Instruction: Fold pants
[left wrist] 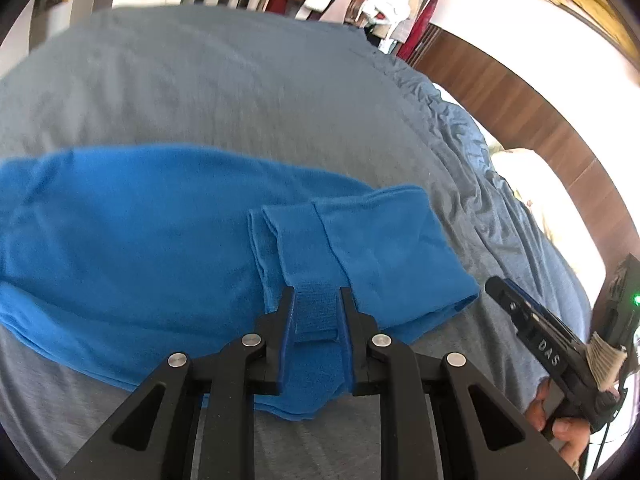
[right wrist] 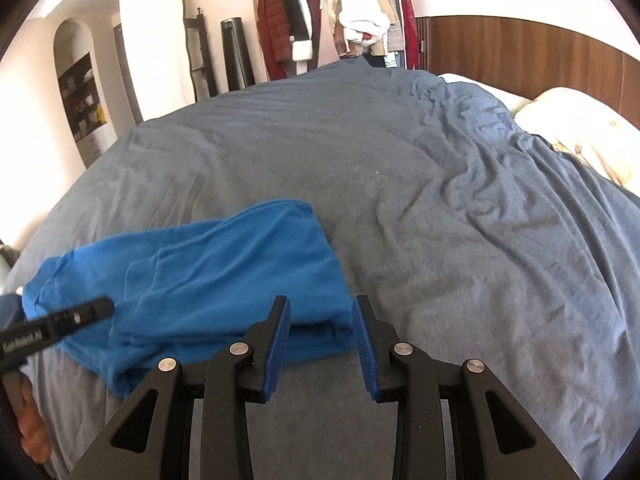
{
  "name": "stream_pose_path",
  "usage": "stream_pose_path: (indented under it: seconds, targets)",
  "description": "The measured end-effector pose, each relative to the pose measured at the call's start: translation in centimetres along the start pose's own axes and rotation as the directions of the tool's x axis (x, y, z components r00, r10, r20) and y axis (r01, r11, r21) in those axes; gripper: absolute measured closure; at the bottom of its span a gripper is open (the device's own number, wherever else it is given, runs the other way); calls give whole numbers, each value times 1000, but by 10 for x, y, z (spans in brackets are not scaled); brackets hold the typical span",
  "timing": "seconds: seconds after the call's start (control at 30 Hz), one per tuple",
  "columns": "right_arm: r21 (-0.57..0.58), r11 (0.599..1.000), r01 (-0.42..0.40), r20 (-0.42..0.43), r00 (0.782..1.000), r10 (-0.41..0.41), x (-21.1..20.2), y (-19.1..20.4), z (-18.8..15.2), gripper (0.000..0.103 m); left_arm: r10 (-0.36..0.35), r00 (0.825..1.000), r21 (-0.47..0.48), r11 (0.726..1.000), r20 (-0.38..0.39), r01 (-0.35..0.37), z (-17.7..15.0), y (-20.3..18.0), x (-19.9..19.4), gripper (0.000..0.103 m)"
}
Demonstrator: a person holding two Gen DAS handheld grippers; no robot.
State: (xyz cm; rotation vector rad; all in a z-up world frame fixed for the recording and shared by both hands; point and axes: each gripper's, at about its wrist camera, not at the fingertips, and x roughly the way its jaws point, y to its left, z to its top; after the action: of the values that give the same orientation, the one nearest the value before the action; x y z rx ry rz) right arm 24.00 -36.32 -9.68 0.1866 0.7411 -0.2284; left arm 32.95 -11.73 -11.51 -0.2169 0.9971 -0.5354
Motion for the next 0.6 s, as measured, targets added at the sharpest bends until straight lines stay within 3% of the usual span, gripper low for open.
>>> stream_pose_path:
  seconds: [0.07, 0.4, 0.6]
  targets:
    - [11, 1000, -1, -3, 1000, 1, 3, -2, 3, 72, 23, 1000, -6, 1000, -13, -23, -2, 2, 4, 84]
    - [35, 999, -3, -2, 1000, 3, 11, -6, 5, 72, -4, 1000, -32, 999, -27, 3, -3, 5, 15, 81]
    - [31, 999, -6, -18, 1000, 7, 15, -3, 4, 72, 12, 996, -42, 999, -91, -16, 0, 8, 28, 79]
